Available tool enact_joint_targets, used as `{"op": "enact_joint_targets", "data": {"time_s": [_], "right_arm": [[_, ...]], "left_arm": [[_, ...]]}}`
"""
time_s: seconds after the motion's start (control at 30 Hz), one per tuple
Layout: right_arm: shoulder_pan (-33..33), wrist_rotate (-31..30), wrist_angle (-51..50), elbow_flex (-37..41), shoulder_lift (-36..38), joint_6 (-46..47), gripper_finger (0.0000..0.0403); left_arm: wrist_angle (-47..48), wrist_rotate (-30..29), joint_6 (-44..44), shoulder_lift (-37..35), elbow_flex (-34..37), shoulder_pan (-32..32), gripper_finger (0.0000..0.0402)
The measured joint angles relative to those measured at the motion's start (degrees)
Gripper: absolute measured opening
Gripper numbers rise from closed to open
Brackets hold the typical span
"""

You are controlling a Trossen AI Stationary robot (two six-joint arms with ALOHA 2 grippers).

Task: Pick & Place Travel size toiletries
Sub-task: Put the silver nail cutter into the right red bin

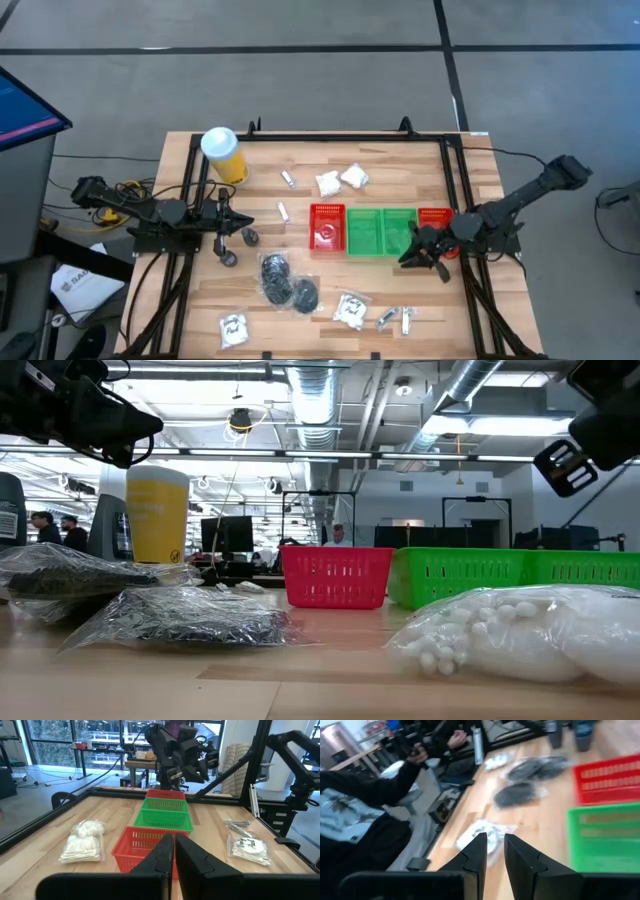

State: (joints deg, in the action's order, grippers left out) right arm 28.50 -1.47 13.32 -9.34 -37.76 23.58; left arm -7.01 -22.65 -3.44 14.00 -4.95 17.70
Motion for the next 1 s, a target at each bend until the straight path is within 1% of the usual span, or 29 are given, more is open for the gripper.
{"op": "enact_joint_targets", "data": {"time_s": [0.1, 0.27, 0.43, 0.53, 0.7, 0.8, 0.9, 1.0], "right_arm": [[2.7, -0.3, 2.7, -0.8, -6.6, 0.0, 0.0059], [7.2, -4.1, 6.8, -4.0, -17.9, 0.1, 0.0059], [10.9, -4.4, 6.8, -8.9, -28.8, -1.2, 0.0059], [11.9, -4.4, 6.9, -11.7, -34.1, -1.1, 0.0059], [12.8, -4.4, 5.4, -16.4, -40.5, -1.4, 0.0059], [12.6, -4.4, 0.4, -19.7, -43.4, -1.2, 0.0061], [12.2, -4.4, -4.4, -22.6, -45.8, -1.0, 0.0069], [11.8, -4.4, -5.6, -24.9, -47.6, -0.5, 0.0085]], "left_arm": [[0.0, 0.0, 0.0, 0.0, 0.0, 0.0, 0.0012], [0.0, 0.0, 0.0, 0.0, 0.0, 0.0, 0.0012], [0.0, 0.0, 0.0, 0.0, 0.0, 0.0, 0.0012], [0.0, 0.0, 0.0, 0.0, 0.0, 0.0, 0.0012], [-0.1, 0.0, 0.0, 0.0, 0.0, 0.0, 0.0012], [-0.4, 0.0, 0.0, 0.0, 0.0, 0.0, 0.0012], [-0.4, 0.0, 0.0, 0.0, 0.0, 0.0, 0.0012], [-0.4, 0.0, 0.0, 0.0, 0.0, 0.0, 0.0012]]}}
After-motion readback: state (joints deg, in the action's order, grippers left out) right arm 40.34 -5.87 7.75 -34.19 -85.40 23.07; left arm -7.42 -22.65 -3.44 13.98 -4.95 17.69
